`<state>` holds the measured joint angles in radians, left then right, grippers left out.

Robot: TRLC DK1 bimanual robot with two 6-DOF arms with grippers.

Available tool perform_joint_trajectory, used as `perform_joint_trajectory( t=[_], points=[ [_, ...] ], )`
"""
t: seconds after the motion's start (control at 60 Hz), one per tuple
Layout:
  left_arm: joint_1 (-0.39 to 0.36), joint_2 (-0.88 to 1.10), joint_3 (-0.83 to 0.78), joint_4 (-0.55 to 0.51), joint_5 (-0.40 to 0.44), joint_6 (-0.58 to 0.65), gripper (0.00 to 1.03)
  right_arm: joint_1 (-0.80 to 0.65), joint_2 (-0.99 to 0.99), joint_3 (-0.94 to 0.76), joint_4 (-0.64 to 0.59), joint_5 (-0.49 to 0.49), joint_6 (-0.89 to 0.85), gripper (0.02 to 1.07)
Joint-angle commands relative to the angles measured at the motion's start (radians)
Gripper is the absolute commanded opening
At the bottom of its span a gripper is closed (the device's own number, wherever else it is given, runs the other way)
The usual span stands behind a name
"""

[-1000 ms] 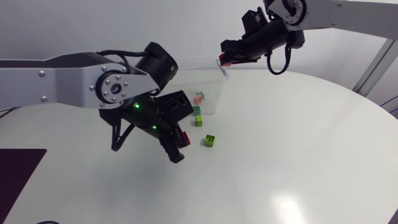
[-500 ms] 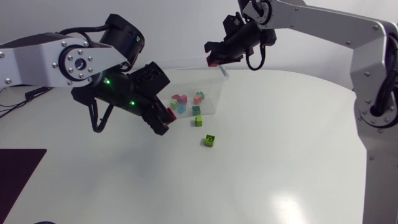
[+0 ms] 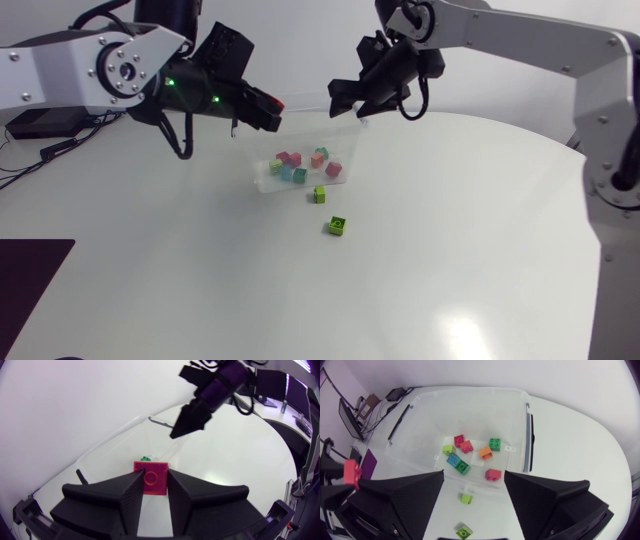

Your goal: Place the duplo bricks in the container

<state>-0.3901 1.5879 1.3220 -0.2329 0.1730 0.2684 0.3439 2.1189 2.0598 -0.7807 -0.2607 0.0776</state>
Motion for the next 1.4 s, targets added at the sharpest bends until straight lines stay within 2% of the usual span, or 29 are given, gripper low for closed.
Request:
perform_joint_trajectory(
  t=[0.0,0.15,0.233,0.3,0.417,0.6,0.767,0.833,0.85,0.933,0.967,1.2,1.283,1.383],
  points=[
    [0.014,0.078,0.056,0.049,-0.024,-0.060,0.19,-0.008,-0.129,-0.116,0.023,0.005,-0.016,0.95],
    [0.017,0.184,0.126,0.130,-0.073,-0.097,0.20,0.003,-0.290,-0.340,0.063,0.003,-0.052,0.95],
    [0.025,0.248,0.180,0.153,-0.093,-0.115,0.20,0.023,-0.366,-0.461,0.078,0.001,-0.075,0.95],
    [0.030,0.296,0.221,0.165,-0.115,-0.118,0.25,0.041,-0.407,-0.550,0.097,0.001,-0.087,0.95],
    [0.043,0.366,0.290,0.173,-0.119,-0.132,0.25,0.076,-0.451,-0.687,0.141,0.003,-0.110,0.95],
    [0.073,0.481,0.418,0.170,-0.141,-0.150,0.25,0.113,-0.444,-0.816,0.199,0.015,-0.153,0.95],
    [0.102,0.587,0.559,0.150,-0.161,-0.155,0.26,0.144,-0.355,-0.823,0.227,0.064,-0.205,0.95],
    [0.106,0.620,0.603,0.135,-0.170,-0.155,0.40,0.145,-0.312,-0.807,0.228,0.066,-0.220,0.95],
    [0.108,0.630,0.617,0.132,-0.173,-0.155,0.47,0.145,-0.298,-0.800,0.230,0.066,-0.223,0.95],
    [0.111,0.643,0.638,0.122,-0.179,-0.156,0.68,0.145,-0.246,-0.771,0.230,0.066,-0.239,0.95],
    [0.109,0.643,0.637,0.121,-0.181,-0.156,0.72,0.145,-0.235,-0.764,0.230,0.064,-0.243,0.95],
    [0.082,0.572,0.562,0.116,-0.182,-0.166,0.92,0.152,-0.157,-0.702,0.225,0.066,-0.271,0.95],
    [0.074,0.537,0.539,0.116,-0.188,-0.179,0.96,0.152,-0.131,-0.678,0.219,0.066,-0.280,0.95],
    [0.065,0.488,0.497,0.106,-0.199,-0.184,0.97,0.152,-0.096,-0.647,0.204,0.067,-0.297,0.95]
  ],
)
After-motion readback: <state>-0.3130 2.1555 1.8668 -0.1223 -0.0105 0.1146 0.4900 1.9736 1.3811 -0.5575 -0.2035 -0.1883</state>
